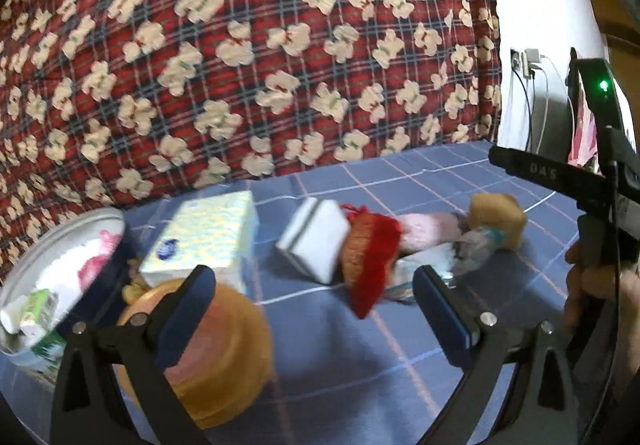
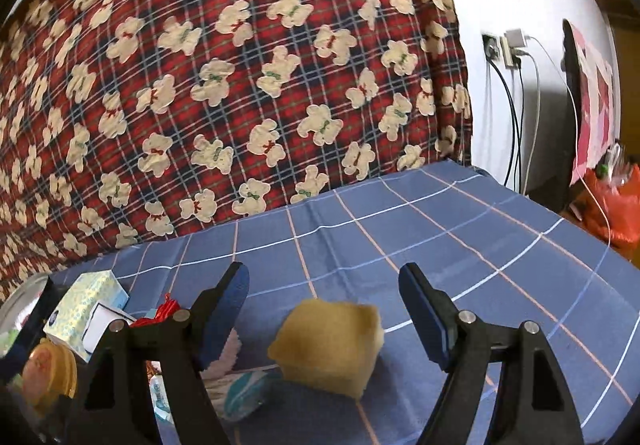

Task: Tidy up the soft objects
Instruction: 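Move both grippers back toward the remaining items on the table, then grasp the clear cotton-swab bag with the left gripper while the right gripper grasps the tan sponge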

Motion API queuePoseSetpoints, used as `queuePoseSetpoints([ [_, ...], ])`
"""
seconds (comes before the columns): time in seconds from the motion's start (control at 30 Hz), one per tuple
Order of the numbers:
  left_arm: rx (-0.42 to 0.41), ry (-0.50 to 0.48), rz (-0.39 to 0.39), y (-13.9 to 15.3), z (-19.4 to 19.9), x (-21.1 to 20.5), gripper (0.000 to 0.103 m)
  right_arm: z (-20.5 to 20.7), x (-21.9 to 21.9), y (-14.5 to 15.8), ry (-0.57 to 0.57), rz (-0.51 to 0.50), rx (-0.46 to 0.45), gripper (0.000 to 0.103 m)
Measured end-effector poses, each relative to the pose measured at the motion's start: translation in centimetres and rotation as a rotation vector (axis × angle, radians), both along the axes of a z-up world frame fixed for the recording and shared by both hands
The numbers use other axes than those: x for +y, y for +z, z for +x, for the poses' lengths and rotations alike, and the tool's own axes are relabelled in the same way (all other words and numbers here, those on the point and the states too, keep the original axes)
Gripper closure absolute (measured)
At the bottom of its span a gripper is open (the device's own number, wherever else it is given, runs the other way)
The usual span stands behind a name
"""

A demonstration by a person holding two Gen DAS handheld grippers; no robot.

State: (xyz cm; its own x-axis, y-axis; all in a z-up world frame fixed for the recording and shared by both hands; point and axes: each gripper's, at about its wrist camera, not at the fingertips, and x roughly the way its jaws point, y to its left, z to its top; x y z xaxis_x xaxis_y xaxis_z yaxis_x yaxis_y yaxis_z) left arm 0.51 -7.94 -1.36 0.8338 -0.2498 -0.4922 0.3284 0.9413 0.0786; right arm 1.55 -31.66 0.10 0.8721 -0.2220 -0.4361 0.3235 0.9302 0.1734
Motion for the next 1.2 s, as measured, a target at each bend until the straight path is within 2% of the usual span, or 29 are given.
queuePoseSetpoints([
  [0.07, 0.023, -0.030, -0.005, -0.2, 0.1, -1.0, 0.004, -0.2, -0.5, 0.1, -0.005, 0.006, -0.006, 0.024],
  [0.13, 0.037, -0.075, 0.024, -0.5, 0.1, -2.6, 0.006, -0.3, -0.8, 0.1, -0.007, 0.005, -0.011, 0.024],
  [0.27, 0.090, -0.163, 0.053, -1.1, 0.4, -5.3, 0.030, -0.7, -1.9, 0.3, -0.021, -0.006, -0.021, 0.024],
  [0.3, 0.107, -0.189, 0.064, -1.3, 0.5, -6.1, 0.032, -0.8, -2.2, 0.3, -0.024, -0.004, -0.024, 0.024],
  [0.47, 0.143, -0.242, 0.107, -1.9, 2.0, -9.1, 0.032, -1.3, -4.2, 0.3, -0.056, 0.022, -0.030, 0.024],
  [0.57, 0.216, -0.274, 0.127, -2.7, 3.7, -10.6, 0.032, -1.5, -5.4, 0.1, -0.070, 0.056, -0.026, 0.024],
  [0.63, 0.253, -0.271, 0.135, -3.2, 4.6, -11.2, 0.026, -1.5, -5.9, 0.0, -0.080, 0.074, -0.023, 0.024],
  [0.73, 0.268, -0.253, 0.153, -3.5, 5.7, -11.9, 0.025, -1.5, -6.5, -0.1, -0.090, 0.102, -0.018, 0.024],
  [0.83, 0.305, -0.241, 0.132, -3.9, 6.5, -12.2, 0.026, -1.3, -6.7, -0.3, -0.084, 0.117, -0.009, 0.024],
  [0.87, 0.321, -0.241, 0.119, -4.0, 6.7, -12.1, 0.036, -1.2, -6.7, -0.4, -0.081, 0.124, -0.003, 0.024],
  [0.9, 0.330, -0.242, 0.113, -4.2, 6.8, -12.1, 0.053, -1.2, -6.8, -0.5, -0.080, 0.127, 0.000, 0.024],
  [0.97, 0.363, -0.258, 0.086, -4.4, 7.0, -11.9, 0.061, -1.0, -6.9, -0.7, -0.074, 0.141, 0.012, 0.024],
  [1.1, 0.391, -0.255, 0.008, -4.5, 7.1, -10.9, 0.064, -0.6, -7.1, -1.4, -0.057, 0.175, 0.039, 0.024],
  [1.2, 0.381, -0.258, -0.050, -4.2, 6.8, -10.2, 0.067, -0.3, -7.4, -2.1, -0.042, 0.225, 0.064, 0.024],
])
